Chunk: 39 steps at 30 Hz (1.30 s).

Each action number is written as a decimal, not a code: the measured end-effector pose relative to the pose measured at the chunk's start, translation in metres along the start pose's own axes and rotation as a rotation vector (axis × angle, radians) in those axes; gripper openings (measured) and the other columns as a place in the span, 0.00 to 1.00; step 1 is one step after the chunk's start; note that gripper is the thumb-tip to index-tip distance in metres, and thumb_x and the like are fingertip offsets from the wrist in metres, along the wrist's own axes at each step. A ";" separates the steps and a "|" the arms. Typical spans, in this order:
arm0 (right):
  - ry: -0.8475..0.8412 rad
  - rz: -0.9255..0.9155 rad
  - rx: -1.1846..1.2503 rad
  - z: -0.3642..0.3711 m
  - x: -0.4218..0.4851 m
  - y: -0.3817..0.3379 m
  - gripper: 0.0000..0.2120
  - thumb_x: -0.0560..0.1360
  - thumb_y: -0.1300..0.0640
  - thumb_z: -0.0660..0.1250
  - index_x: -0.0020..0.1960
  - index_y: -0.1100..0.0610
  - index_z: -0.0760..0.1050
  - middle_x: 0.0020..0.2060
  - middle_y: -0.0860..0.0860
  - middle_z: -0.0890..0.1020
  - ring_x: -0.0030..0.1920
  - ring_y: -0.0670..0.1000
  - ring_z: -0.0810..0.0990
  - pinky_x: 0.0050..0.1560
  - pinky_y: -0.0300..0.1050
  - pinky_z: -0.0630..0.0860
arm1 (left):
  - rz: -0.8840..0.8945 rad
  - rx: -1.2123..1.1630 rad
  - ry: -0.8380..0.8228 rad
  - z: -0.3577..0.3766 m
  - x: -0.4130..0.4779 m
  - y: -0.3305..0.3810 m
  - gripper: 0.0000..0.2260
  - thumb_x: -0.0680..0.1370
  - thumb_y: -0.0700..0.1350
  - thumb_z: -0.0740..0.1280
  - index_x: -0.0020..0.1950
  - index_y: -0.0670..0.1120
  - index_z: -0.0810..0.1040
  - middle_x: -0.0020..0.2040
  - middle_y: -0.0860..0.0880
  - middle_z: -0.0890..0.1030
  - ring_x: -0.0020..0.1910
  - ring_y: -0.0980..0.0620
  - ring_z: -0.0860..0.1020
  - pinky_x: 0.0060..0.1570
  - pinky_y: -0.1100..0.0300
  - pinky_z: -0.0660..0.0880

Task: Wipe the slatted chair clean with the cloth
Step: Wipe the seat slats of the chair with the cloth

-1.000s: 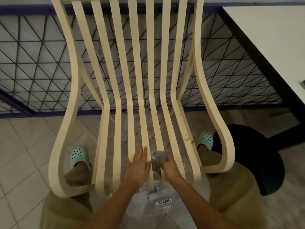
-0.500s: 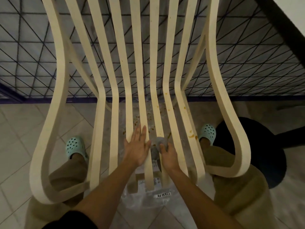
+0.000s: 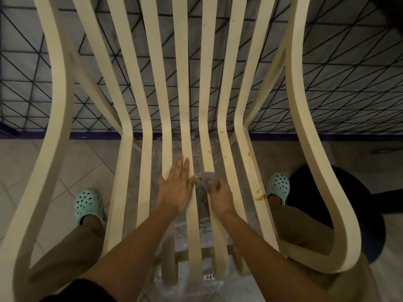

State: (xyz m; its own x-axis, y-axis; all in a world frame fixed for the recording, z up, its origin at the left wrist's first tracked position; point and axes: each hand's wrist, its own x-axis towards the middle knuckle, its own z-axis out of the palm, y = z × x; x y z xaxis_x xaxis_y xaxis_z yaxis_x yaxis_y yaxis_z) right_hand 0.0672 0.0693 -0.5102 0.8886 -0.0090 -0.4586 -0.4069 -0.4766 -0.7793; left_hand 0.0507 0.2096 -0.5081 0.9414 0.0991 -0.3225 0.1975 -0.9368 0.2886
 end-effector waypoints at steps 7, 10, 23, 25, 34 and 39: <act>0.004 0.033 -0.032 0.009 0.053 -0.027 0.15 0.81 0.53 0.60 0.60 0.63 0.74 0.55 0.59 0.79 0.57 0.60 0.77 0.56 0.48 0.73 | 0.004 0.018 0.095 -0.003 0.026 -0.006 0.25 0.84 0.54 0.42 0.80 0.50 0.41 0.80 0.54 0.39 0.78 0.55 0.45 0.73 0.41 0.57; -0.006 0.055 -0.025 0.010 0.074 -0.037 0.17 0.81 0.53 0.60 0.64 0.64 0.73 0.59 0.60 0.78 0.59 0.60 0.76 0.58 0.48 0.72 | 0.000 0.020 0.137 -0.001 0.030 -0.007 0.25 0.84 0.53 0.43 0.80 0.49 0.44 0.80 0.53 0.42 0.78 0.56 0.47 0.72 0.42 0.59; -0.024 0.099 0.060 0.017 0.141 -0.080 0.13 0.81 0.60 0.58 0.62 0.63 0.74 0.56 0.60 0.79 0.56 0.60 0.78 0.54 0.49 0.75 | -0.023 -0.030 0.120 -0.004 0.036 -0.007 0.24 0.84 0.53 0.43 0.80 0.52 0.43 0.80 0.55 0.44 0.78 0.57 0.50 0.72 0.41 0.59; -0.027 0.105 0.058 0.018 0.152 -0.089 0.13 0.81 0.61 0.57 0.61 0.64 0.74 0.56 0.61 0.79 0.56 0.61 0.78 0.51 0.48 0.73 | -0.025 -0.036 0.121 -0.004 0.037 -0.006 0.24 0.84 0.53 0.43 0.80 0.53 0.43 0.80 0.55 0.45 0.78 0.57 0.49 0.72 0.41 0.59; -0.014 0.034 0.134 0.023 0.159 -0.092 0.13 0.82 0.61 0.56 0.64 0.65 0.72 0.59 0.62 0.77 0.59 0.60 0.76 0.52 0.41 0.68 | -0.033 -0.030 0.104 -0.006 0.040 -0.006 0.24 0.84 0.52 0.43 0.80 0.52 0.44 0.80 0.54 0.45 0.78 0.55 0.49 0.72 0.41 0.59; -0.034 0.098 0.109 0.021 0.141 -0.080 0.13 0.82 0.62 0.56 0.61 0.67 0.73 0.56 0.63 0.78 0.58 0.62 0.76 0.48 0.43 0.69 | -0.033 0.005 0.114 -0.005 0.040 -0.008 0.24 0.84 0.52 0.43 0.80 0.52 0.44 0.80 0.54 0.46 0.78 0.56 0.49 0.69 0.40 0.63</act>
State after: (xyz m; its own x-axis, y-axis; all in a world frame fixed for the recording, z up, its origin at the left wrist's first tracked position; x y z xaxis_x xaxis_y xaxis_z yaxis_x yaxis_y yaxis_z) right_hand 0.2210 0.1248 -0.5213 0.8367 -0.0205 -0.5473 -0.5135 -0.3770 -0.7709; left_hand 0.0884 0.2229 -0.5186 0.9593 0.1672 -0.2274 0.2280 -0.9340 0.2750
